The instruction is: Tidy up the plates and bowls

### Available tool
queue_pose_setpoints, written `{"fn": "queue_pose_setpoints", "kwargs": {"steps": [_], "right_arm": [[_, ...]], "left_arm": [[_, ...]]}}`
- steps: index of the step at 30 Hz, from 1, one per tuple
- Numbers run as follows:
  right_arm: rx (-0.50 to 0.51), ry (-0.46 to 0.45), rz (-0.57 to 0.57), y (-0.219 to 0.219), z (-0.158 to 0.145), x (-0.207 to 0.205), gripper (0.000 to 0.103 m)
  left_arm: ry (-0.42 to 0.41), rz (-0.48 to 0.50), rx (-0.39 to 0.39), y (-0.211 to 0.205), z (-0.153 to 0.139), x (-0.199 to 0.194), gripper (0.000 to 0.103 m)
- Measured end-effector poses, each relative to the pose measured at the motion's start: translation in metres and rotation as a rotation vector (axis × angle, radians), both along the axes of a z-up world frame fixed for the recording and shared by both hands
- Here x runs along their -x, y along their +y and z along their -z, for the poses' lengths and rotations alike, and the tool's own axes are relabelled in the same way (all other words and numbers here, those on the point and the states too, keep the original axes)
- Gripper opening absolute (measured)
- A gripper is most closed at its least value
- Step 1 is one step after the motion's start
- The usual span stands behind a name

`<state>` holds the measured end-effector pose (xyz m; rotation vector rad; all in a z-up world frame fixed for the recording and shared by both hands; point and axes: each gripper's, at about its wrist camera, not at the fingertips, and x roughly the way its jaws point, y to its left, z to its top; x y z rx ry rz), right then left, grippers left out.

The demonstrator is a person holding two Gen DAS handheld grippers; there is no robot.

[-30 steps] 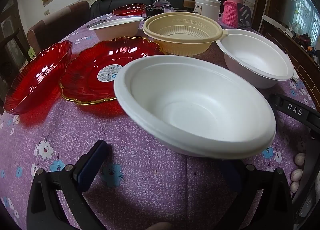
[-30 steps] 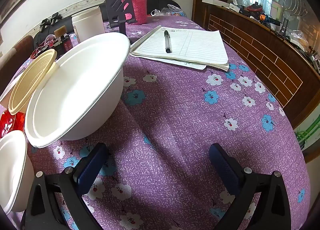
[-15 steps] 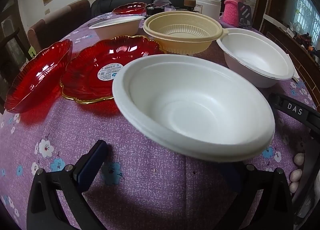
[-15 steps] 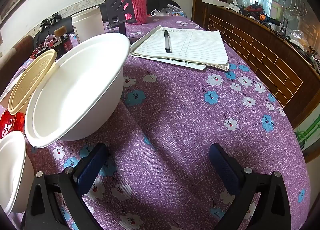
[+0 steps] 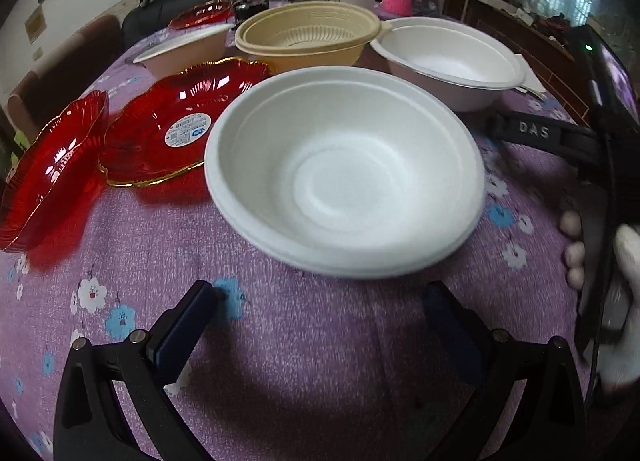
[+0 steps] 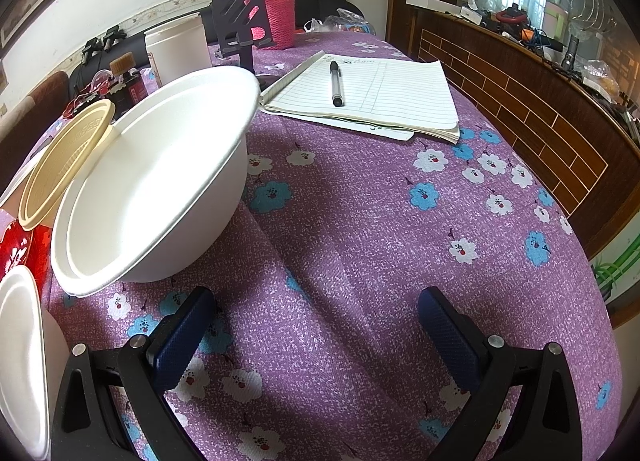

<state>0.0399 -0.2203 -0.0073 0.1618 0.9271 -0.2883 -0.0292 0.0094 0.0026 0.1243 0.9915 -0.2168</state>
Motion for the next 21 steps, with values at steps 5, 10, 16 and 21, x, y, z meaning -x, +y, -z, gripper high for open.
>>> {"fn": "queue_pose_setpoints", "kwargs": {"steps": [5, 10, 16, 21], "right_arm": [[-0.021, 0.063, -0.042, -0.002, -0.001, -0.003, 0.102], [-0.044, 0.162, -0.053, 0.006, -0.003, 0.011, 0.102], [-0.048, 0.157, -0.068, 0.019, -0.004, 0.054, 0.102], [-0.1, 0.11, -0.055, 0.026, -0.012, 0.087, 0.102]], "left_arm": [[0.007, 0.035, -0.02, 0.0, 0.0, 0.005, 0.103], [0.033, 0.068, -0.01, 0.006, -0.002, 0.012, 0.103], [0.032, 0.11, 0.134, 0.027, -0.015, 0.026, 0.09], [-0.185, 0.106, 0.245, 0.081, -0.062, 0.067, 0.087]]}}
